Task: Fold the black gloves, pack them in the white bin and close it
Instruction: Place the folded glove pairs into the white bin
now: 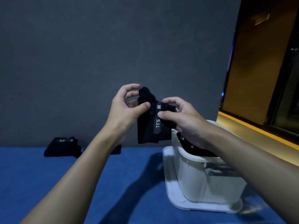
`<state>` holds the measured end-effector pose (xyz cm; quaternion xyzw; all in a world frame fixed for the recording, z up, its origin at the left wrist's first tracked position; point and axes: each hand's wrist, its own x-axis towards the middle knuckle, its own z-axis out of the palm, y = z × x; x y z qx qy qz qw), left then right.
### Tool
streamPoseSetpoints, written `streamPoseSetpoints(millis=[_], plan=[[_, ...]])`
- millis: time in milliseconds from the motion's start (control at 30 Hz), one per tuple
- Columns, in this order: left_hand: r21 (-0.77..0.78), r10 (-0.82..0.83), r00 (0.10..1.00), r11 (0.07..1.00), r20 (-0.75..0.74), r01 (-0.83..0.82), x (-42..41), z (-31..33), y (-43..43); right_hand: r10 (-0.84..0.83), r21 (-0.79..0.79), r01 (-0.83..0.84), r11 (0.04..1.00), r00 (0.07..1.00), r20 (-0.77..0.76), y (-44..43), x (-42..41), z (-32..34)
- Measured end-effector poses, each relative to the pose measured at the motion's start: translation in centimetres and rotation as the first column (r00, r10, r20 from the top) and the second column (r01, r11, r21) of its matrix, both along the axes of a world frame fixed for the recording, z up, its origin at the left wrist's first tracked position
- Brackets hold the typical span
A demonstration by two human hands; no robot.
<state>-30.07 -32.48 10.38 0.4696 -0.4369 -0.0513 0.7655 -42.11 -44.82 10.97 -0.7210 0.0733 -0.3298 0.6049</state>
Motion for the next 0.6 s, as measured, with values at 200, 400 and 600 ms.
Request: streamPoseSetpoints(millis=[200,400,600], plan=[[-0.054,-0.008,0.999,0.998,-0.042,0.006,-2.9,0.2,-3.3,0.028,-0.006,-0.028,1.0,0.999,-0.041,-2.2,-3.8,1.4],[0.046,-0.119,0.993,0.992,0.004,0.118,-4.2,-0.5,-6.2,-0.073,-0.05,0.07,0.996,0.994,-0.076,-5.8,-7.4,2.2],[0.402,-0.106,0.937,0.915,0.332,-0.038,-2.4,-2.7,-7.8,-0.216,-0.163,0.171,0.972,0.923,-0.319,-11.0,-10.9,1.7]])
